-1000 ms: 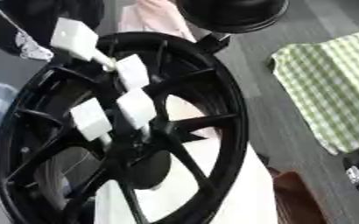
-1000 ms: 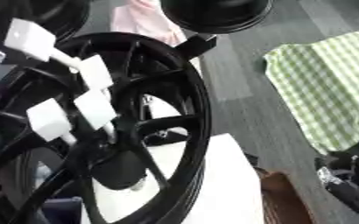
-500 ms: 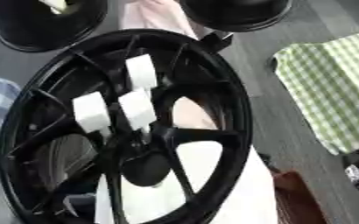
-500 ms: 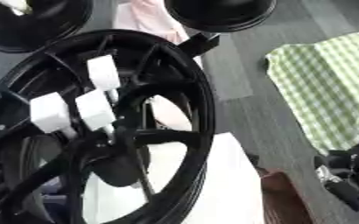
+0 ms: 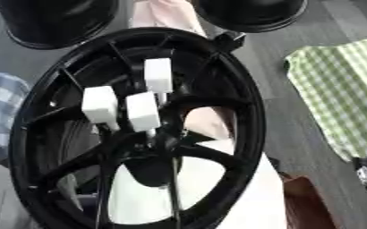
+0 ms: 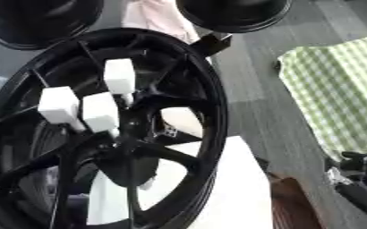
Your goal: Pull the pin out of the wheel hub.
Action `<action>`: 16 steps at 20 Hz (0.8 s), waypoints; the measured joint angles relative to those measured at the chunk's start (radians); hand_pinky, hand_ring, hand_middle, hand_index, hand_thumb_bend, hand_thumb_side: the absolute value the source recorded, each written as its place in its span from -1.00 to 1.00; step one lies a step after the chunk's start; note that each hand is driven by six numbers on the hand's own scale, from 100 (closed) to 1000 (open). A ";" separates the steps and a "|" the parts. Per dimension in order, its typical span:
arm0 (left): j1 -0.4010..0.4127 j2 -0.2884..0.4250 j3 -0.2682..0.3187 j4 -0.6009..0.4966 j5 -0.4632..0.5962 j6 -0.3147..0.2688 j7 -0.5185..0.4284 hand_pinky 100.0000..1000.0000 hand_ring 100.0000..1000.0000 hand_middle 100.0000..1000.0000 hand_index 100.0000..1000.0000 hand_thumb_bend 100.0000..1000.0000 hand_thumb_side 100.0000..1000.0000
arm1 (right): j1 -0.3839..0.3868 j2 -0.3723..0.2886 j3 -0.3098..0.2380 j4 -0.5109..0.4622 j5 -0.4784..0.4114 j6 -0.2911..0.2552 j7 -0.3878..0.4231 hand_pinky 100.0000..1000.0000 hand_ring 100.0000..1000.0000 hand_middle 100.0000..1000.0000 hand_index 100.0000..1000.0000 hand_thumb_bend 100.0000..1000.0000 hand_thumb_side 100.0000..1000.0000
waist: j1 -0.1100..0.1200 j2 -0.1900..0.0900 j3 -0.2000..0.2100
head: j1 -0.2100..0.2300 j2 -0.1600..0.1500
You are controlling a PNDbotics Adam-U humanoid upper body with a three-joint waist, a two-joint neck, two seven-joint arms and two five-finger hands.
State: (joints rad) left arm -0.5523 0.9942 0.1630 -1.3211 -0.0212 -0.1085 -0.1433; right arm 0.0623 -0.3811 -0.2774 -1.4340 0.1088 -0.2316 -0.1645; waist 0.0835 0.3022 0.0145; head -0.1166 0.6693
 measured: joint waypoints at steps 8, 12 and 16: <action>0.168 -0.048 0.077 0.013 -0.121 -0.041 0.009 0.55 0.56 0.45 0.73 0.69 0.04 | 0.006 0.007 -0.006 0.014 -0.007 -0.002 -0.013 -0.06 0.22 -0.04 0.37 -0.44 -0.41 | -0.017 -0.009 0.008 | -0.009 0.006; 0.176 -0.063 0.101 0.031 -0.116 -0.067 0.014 0.48 0.50 0.38 0.68 0.56 0.18 | 0.009 0.007 -0.009 0.021 -0.012 -0.003 -0.017 -0.06 0.22 -0.04 0.37 -0.43 -0.41 | -0.018 -0.018 0.009 | -0.009 0.006; 0.175 -0.074 0.115 0.036 -0.058 -0.050 0.078 0.29 0.25 0.05 0.43 0.02 -0.08 | 0.009 0.007 -0.011 0.026 -0.015 -0.004 -0.019 -0.06 0.22 -0.04 0.37 -0.43 -0.42 | -0.018 -0.021 0.010 | -0.009 0.007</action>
State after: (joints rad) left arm -0.3775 0.9200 0.2779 -1.2853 -0.0791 -0.1586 -0.0653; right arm 0.0708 -0.3737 -0.2886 -1.4085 0.0935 -0.2355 -0.1833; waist 0.0657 0.2813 0.0243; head -0.1255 0.6763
